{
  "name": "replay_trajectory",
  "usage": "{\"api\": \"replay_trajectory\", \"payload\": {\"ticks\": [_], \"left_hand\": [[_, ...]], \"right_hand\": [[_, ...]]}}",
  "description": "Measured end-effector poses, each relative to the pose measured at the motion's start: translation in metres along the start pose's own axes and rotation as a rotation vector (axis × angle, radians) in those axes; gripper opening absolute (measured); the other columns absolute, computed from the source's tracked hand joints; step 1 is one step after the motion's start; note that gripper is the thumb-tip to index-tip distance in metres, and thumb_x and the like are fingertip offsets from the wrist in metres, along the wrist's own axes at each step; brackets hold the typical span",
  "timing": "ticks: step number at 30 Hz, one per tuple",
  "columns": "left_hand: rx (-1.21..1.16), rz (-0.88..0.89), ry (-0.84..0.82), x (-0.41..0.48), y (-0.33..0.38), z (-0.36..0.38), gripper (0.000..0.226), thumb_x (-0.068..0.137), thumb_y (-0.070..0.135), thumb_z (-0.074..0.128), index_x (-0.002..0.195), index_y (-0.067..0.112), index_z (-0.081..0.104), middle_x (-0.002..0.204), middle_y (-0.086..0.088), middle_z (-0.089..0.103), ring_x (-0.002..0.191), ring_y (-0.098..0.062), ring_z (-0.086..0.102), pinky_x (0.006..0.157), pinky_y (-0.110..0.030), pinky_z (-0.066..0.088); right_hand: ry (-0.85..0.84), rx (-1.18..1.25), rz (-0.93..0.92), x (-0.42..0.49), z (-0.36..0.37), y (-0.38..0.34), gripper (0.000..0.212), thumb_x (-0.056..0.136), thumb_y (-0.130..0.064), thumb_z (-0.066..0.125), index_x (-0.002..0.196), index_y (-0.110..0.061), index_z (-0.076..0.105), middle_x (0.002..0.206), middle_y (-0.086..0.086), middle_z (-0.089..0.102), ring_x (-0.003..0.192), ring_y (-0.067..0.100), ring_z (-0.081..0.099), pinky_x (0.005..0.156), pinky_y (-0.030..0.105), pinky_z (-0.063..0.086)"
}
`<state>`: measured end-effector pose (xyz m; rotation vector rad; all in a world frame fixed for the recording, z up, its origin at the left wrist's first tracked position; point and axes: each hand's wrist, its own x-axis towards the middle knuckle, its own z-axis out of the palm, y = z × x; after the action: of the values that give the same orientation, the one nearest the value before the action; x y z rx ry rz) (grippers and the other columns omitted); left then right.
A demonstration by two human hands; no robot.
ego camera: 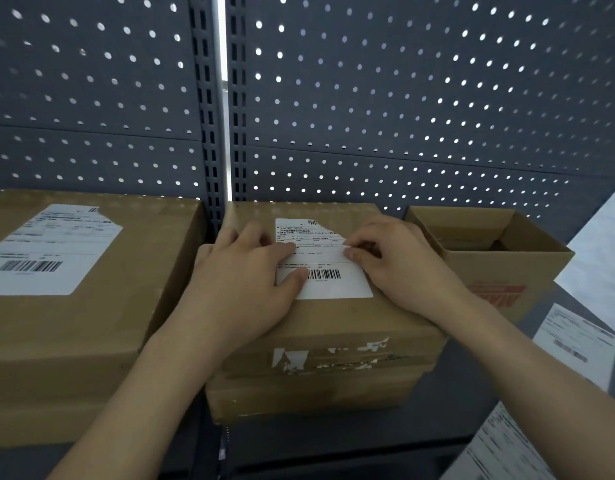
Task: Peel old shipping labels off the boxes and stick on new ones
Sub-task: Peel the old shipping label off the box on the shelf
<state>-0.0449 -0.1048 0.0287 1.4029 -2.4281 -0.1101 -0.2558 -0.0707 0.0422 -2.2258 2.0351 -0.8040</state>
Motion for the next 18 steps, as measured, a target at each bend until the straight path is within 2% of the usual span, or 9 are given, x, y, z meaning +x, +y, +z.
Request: {"api": "replay_trajectory", "payload": {"ticks": [2, 7, 13, 15, 18], "left_hand": [[0.001, -0.008, 0.011, -0.001, 0.001, 0.002, 0.057, 0.091, 0.065, 0.03, 0.141, 0.043, 0.04, 0.132, 0.011, 0.038, 0.121, -0.017, 0.032, 0.103, -0.041, 0.032], [-0.006, -0.022, 0.021, -0.001, 0.0, 0.006, 0.057, 0.091, 0.065, 0.029, 0.142, 0.043, 0.04, 0.131, 0.012, 0.037, 0.119, -0.016, 0.03, 0.103, -0.039, 0.029], [-0.003, -0.031, 0.023, -0.001, 0.002, 0.005, 0.056, 0.091, 0.065, 0.031, 0.142, 0.044, 0.04, 0.131, 0.012, 0.037, 0.116, -0.016, 0.03, 0.102, -0.039, 0.03], [-0.003, -0.031, 0.031, -0.002, 0.001, 0.005, 0.056, 0.091, 0.066, 0.031, 0.142, 0.044, 0.041, 0.13, 0.012, 0.038, 0.115, -0.016, 0.031, 0.102, -0.038, 0.03], [-0.019, -0.032, 0.039, -0.003, 0.001, 0.005, 0.056, 0.09, 0.065, 0.032, 0.141, 0.044, 0.042, 0.127, 0.013, 0.037, 0.114, -0.016, 0.032, 0.102, -0.038, 0.03]], "right_hand": [[0.018, 0.015, -0.013, -0.003, 0.001, -0.001, 0.012, 0.095, -0.022, 0.061, 0.098, -0.018, 0.072, 0.096, -0.01, 0.059, 0.093, 0.011, 0.055, 0.086, 0.037, 0.048], [0.084, 0.04, -0.074, -0.008, -0.001, -0.003, 0.012, 0.095, -0.019, 0.06, 0.101, -0.018, 0.071, 0.099, -0.012, 0.06, 0.09, 0.008, 0.057, 0.083, 0.04, 0.051], [0.103, 0.077, -0.122, -0.011, -0.003, -0.003, 0.014, 0.095, -0.017, 0.059, 0.102, -0.019, 0.07, 0.099, -0.013, 0.06, 0.089, 0.006, 0.056, 0.081, 0.034, 0.05], [0.094, 0.083, -0.14, -0.013, -0.004, -0.002, 0.013, 0.096, -0.022, 0.059, 0.103, -0.021, 0.07, 0.097, -0.016, 0.059, 0.086, 0.002, 0.054, 0.078, 0.028, 0.048], [0.075, 0.048, -0.109, -0.015, -0.006, -0.003, 0.021, 0.096, -0.032, 0.058, 0.114, -0.027, 0.066, 0.094, -0.019, 0.059, 0.086, 0.0, 0.055, 0.078, 0.027, 0.049]]}}
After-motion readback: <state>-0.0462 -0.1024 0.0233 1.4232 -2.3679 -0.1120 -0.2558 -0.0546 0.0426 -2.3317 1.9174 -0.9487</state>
